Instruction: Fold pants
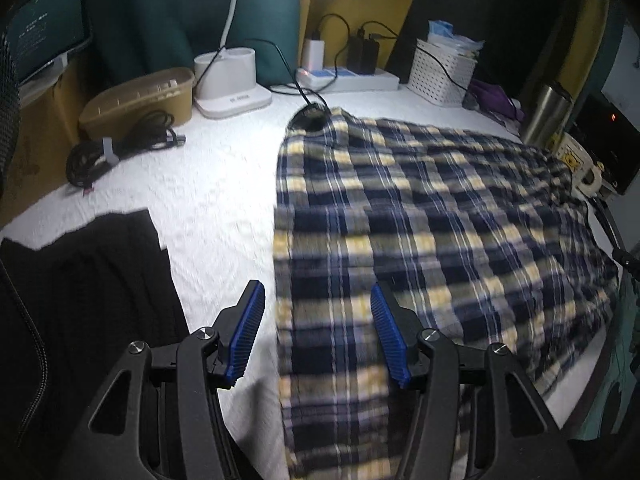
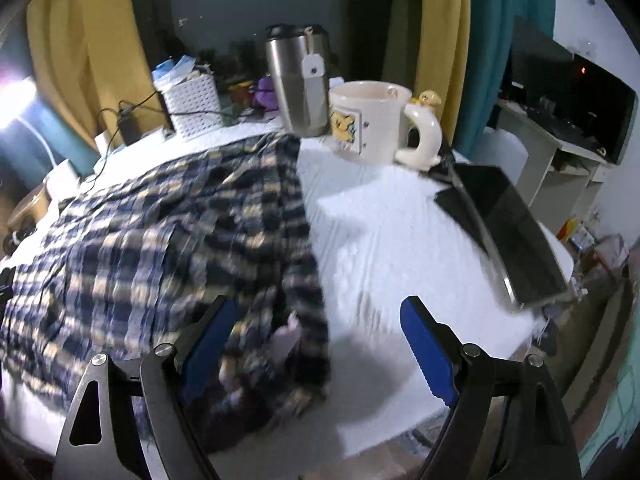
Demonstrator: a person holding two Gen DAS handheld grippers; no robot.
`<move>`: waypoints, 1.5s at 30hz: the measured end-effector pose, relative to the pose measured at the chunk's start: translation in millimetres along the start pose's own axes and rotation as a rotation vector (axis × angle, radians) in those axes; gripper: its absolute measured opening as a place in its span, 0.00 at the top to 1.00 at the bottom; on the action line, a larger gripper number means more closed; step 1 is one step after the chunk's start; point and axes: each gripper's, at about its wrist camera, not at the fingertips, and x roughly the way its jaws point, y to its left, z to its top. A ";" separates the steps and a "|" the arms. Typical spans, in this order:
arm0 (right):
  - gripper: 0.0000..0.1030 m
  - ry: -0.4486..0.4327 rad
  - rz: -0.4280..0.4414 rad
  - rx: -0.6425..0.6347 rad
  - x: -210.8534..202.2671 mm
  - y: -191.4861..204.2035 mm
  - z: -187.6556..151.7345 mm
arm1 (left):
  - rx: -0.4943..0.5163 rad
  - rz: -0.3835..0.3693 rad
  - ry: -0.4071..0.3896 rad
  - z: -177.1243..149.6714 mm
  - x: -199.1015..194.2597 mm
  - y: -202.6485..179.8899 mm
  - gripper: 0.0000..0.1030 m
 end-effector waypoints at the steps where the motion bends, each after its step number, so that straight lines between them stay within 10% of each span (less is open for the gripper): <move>1: 0.17 0.006 0.007 0.003 -1.2 1.1 -4.5 | 0.002 -0.001 0.005 -2.8 -0.6 -1.5 0.47; 12: 0.18 0.018 0.069 -0.056 -9.5 25.2 -29.8 | -0.005 -0.008 0.028 -45.4 -17.2 4.4 0.47; 15: 0.54 0.024 0.045 -0.080 -6.3 29.5 -38.3 | -0.012 -0.033 0.029 -54.3 -21.2 4.9 0.47; 27: 0.59 -0.043 -0.062 -0.067 -22.1 14.8 -45.3 | 0.114 -0.043 -0.014 -85.8 -45.6 -1.5 0.46; 32: 0.50 -0.054 -0.075 -0.044 -36.6 10.9 -49.0 | 0.197 -0.061 -0.064 -97.1 -57.6 -16.4 0.24; 35: 0.15 -0.087 -0.083 -0.048 -48.1 13.3 -53.9 | 0.259 -0.029 -0.060 -100.3 -52.2 -26.9 0.23; 45: 0.14 -0.114 -0.118 -0.073 -62.9 4.4 -73.7 | 0.402 0.132 -0.083 -85.6 -28.9 -52.3 0.23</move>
